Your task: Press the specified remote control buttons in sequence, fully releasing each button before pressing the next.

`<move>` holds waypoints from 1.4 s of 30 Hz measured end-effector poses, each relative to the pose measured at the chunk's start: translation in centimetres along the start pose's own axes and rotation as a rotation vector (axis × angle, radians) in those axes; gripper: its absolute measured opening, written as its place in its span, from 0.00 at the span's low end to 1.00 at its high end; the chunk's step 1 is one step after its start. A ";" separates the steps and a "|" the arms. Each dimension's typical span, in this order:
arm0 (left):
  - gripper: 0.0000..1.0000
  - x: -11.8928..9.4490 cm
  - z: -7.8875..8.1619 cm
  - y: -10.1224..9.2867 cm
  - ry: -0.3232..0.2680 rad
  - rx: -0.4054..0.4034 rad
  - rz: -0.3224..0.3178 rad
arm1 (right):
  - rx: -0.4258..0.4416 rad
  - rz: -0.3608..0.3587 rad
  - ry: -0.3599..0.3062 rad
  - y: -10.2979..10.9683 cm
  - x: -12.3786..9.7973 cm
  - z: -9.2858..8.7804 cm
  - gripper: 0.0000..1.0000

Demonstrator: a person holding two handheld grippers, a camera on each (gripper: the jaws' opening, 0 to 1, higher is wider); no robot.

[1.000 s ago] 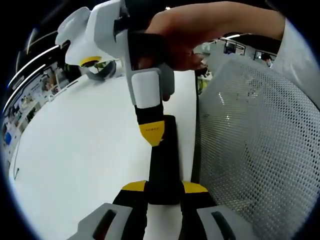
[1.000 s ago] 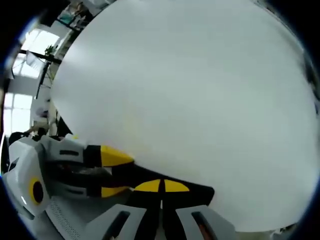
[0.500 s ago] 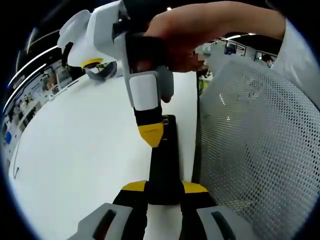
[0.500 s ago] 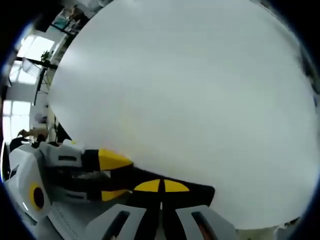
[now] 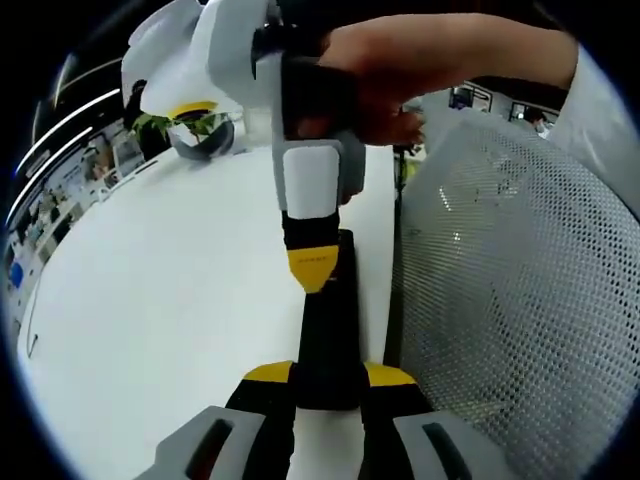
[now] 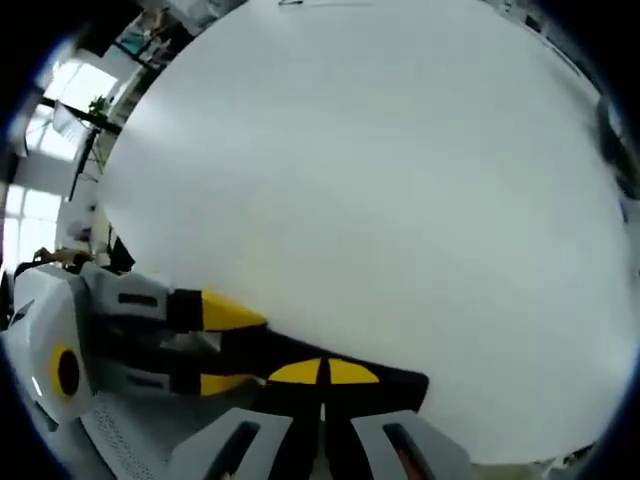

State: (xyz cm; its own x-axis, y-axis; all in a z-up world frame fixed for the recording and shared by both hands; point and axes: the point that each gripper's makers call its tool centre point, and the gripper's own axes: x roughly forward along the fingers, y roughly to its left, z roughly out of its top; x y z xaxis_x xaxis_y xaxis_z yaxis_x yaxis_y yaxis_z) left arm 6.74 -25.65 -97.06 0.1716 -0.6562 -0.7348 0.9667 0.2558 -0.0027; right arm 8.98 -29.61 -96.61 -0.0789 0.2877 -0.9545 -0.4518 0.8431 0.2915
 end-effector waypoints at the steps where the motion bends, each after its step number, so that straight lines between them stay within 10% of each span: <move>1: 0.24 0.0 0.0 0.0 0.000 0.000 0.000 | 0.008 0.001 0.002 -0.1 -0.1 -0.1 0.00; 42: 0.24 0.0 0.0 0.0 0.002 -0.003 0.004 | -0.059 -0.041 -0.039 0.1 -0.1 -0.9 0.00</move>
State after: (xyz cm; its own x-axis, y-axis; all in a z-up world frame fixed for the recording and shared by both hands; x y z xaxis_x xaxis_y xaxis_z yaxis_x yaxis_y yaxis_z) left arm 6.72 -25.69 -97.08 0.1752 -0.6538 -0.7361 0.9655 0.2606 -0.0016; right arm 8.15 -29.91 -96.56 -0.0251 0.2720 -0.9620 -0.5058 0.8266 0.2469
